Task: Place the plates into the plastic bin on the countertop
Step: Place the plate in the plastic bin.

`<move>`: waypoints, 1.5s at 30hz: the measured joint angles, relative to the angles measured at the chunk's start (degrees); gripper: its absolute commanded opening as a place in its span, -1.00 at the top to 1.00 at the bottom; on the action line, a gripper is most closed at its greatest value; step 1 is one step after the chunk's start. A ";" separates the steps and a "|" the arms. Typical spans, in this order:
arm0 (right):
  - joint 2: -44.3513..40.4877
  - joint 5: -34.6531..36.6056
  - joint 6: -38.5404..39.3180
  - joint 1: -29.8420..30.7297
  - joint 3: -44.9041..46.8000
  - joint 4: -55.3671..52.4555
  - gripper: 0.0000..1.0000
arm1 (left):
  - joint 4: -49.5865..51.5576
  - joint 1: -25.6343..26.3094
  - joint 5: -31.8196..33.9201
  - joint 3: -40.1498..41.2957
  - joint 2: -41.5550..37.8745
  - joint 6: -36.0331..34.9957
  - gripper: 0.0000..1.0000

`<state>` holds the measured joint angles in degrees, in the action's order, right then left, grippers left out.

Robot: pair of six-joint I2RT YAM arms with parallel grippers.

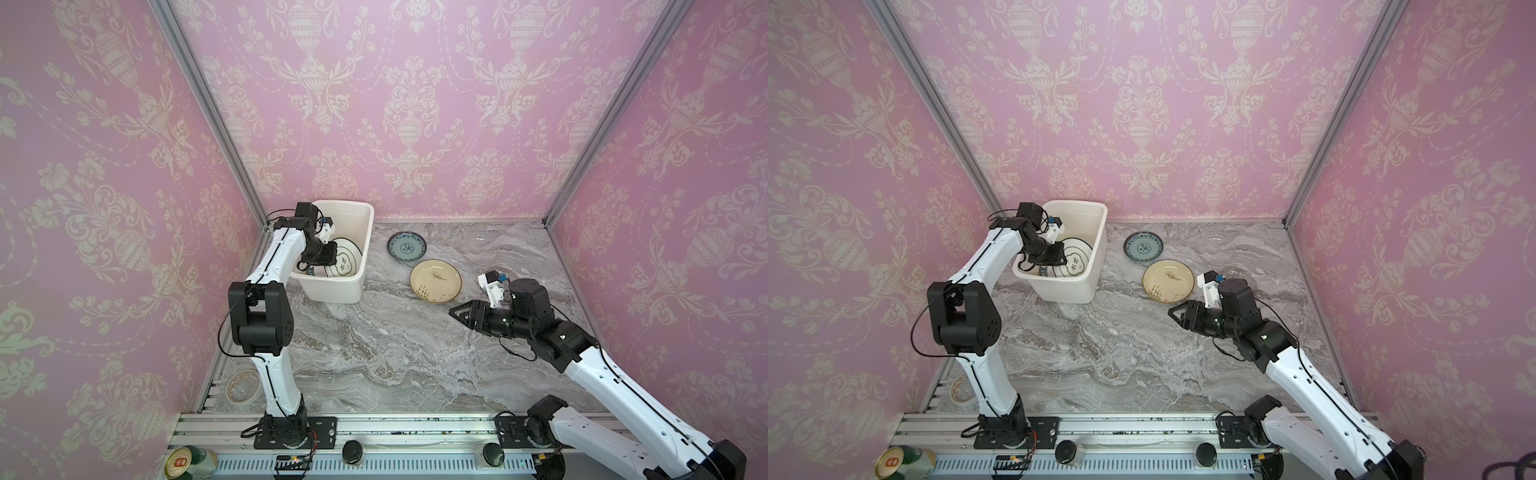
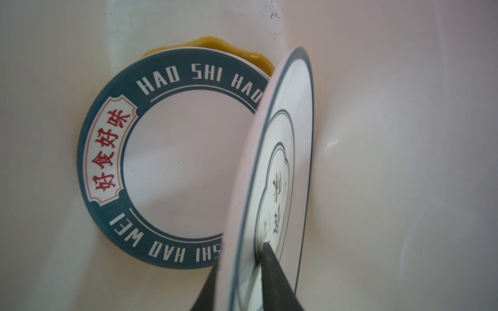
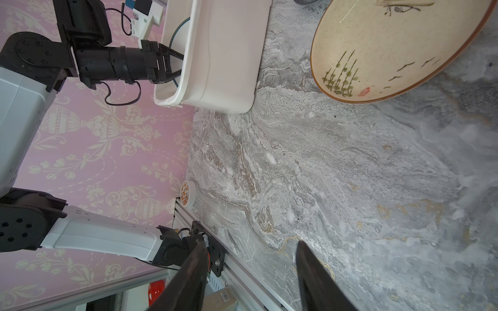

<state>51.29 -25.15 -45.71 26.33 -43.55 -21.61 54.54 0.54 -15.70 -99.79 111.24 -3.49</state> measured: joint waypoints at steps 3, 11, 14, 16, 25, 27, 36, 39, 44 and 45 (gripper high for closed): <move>0.00 0.00 -0.02 0.00 0.00 0.31 -0.06 | 0.17 0.00 1.57 0.42 0.00 0.02 0.48; -0.04 0.02 -0.61 0.00 0.00 0.33 -0.06 | 0.70 0.00 7.13 0.74 0.00 0.13 0.37; -0.07 0.02 -0.61 0.00 0.00 0.31 -0.06 | 0.90 0.00 8.85 0.74 0.00 0.11 0.35; -0.07 0.02 -0.61 0.00 0.00 0.31 -0.06 | 0.94 0.00 10.03 0.74 0.02 0.13 0.34; -0.02 0.00 -0.61 0.00 -0.26 0.33 -0.06 | 1.38 -0.04 13.62 0.74 1.07 0.13 0.30; 0.00 0.00 -0.63 0.00 -0.44 0.35 -0.06 | 1.51 -0.04 14.88 0.74 1.25 0.13 0.28; 0.00 0.00 -0.81 0.00 -0.50 0.35 -0.06 | 2.45 -0.04 19.50 0.74 3.48 0.17 0.23; 0.00 -0.02 -0.81 0.00 -0.52 0.33 -0.06 | 2.64 -0.04 20.39 0.74 3.85 0.17 0.23; 0.00 0.00 -0.79 0.00 -0.52 0.33 -0.06 | 3.02 -0.04 21.05 0.74 3.91 0.17 0.22; 0.00 0.00 -0.81 0.00 -0.52 0.33 -0.06 | 3.04 -0.04 21.14 0.74 3.91 0.17 0.22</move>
<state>51.29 -25.15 -46.52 26.33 -44.07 -21.28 57.58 0.49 5.43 -99.04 115.15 -3.31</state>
